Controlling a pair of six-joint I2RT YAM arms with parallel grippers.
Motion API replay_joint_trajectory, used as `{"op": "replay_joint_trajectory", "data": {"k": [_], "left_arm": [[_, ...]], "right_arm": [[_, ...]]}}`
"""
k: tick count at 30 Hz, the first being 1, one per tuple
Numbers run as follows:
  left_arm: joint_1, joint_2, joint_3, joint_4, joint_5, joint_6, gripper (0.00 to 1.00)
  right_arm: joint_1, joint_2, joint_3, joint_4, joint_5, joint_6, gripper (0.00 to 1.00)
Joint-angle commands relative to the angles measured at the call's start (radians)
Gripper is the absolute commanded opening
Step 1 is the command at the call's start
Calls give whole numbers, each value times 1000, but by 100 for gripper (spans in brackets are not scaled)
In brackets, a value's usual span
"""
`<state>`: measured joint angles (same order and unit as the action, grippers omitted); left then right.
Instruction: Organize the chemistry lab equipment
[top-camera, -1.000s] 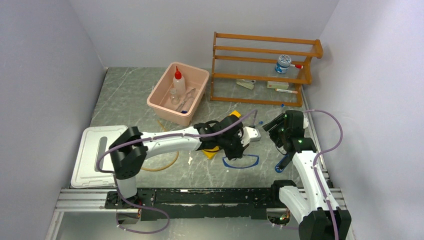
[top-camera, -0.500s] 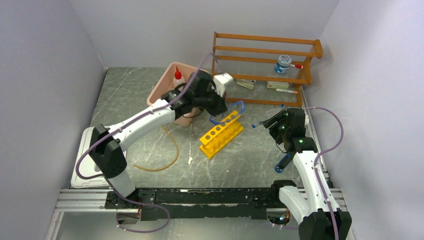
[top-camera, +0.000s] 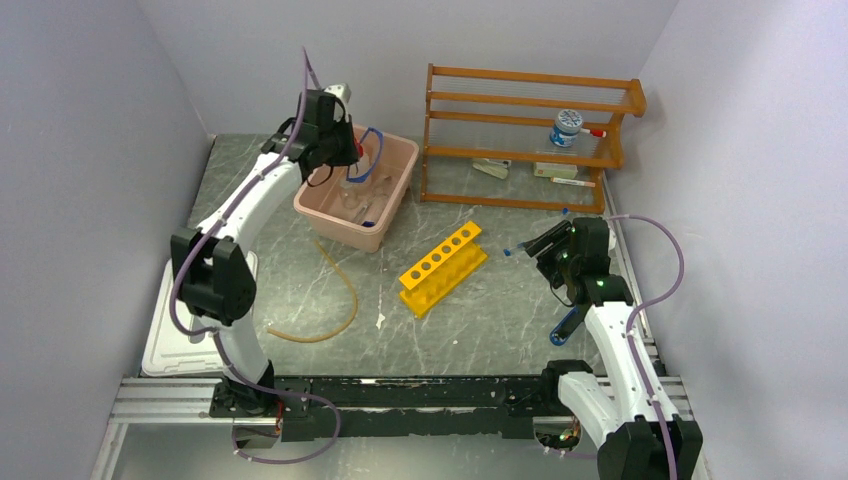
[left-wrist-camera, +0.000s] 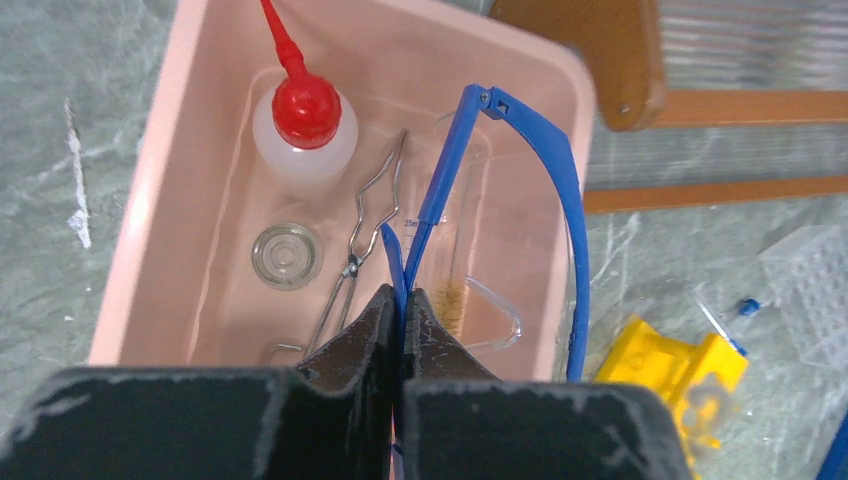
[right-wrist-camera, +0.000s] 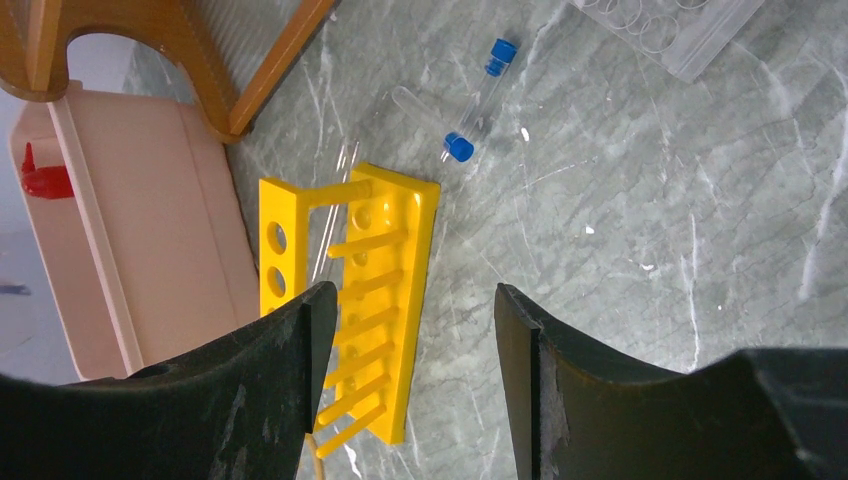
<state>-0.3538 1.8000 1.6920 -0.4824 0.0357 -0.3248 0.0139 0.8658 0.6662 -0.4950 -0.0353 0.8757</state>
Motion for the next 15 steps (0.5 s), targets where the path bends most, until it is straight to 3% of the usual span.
{"op": "replay_joint_trajectory", "data": {"k": [1,9,15], "left_arm": [[-14,80,22,25,-59,12,5],[-50,163,26,67,-76,12,5],[-109,222,41,76,-213,65,5]], "right_arm": [[-9,14,2,38,-2,2,63],[-9,53,9,62,2,-3,63],[-9,79,16,74,3,-12,63]]}}
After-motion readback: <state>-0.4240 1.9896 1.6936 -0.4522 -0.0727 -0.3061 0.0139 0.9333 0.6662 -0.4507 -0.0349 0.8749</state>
